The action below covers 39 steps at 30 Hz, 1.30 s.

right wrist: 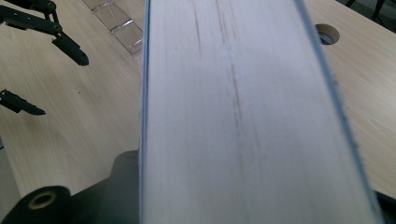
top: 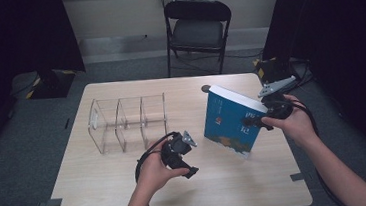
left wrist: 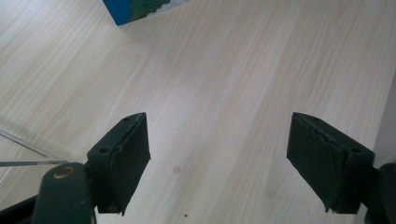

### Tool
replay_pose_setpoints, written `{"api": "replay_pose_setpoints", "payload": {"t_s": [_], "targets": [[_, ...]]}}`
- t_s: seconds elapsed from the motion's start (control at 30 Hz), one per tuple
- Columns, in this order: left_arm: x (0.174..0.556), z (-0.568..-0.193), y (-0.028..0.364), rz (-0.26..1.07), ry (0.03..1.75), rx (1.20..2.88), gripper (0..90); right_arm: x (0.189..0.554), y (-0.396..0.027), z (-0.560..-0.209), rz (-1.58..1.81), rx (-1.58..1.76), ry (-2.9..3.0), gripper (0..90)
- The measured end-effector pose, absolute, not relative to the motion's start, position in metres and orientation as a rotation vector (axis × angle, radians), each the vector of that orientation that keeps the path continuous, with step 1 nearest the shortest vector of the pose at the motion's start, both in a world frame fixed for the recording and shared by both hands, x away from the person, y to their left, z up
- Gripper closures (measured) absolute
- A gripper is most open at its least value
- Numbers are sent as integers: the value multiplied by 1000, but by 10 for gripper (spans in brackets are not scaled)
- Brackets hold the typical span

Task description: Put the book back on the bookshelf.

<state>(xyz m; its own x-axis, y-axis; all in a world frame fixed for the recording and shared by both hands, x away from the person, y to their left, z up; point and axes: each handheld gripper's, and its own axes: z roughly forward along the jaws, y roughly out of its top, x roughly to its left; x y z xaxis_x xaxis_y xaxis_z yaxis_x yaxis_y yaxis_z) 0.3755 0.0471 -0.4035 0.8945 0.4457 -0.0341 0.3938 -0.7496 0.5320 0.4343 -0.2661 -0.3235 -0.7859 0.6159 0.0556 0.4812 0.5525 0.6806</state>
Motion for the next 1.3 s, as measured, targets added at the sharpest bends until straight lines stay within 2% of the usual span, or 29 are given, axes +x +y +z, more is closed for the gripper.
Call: {"api": "replay_pose_setpoints", "payload": {"t_s": [0.2, 0.57, 0.9, 1.1, 1.3], "targets": [[375, -406, 49, 115, 606, 2516, 215, 437, -266, -315, 1020, 927, 2599, 491], [373, -411, 52, 96, 616, 2515, 221, 446, -249, -304, 869, 898, 2717, 545], [374, -414, 54, 91, 621, 2506, 228, 448, -240, -305, 768, 930, 2706, 480], [374, -417, 53, 92, 621, 2521, 228, 447, -237, -305, 725, 911, 2739, 556], [373, -419, 54, 102, 625, 2529, 225, 444, -236, -304, 735, 926, 2744, 585]]}}
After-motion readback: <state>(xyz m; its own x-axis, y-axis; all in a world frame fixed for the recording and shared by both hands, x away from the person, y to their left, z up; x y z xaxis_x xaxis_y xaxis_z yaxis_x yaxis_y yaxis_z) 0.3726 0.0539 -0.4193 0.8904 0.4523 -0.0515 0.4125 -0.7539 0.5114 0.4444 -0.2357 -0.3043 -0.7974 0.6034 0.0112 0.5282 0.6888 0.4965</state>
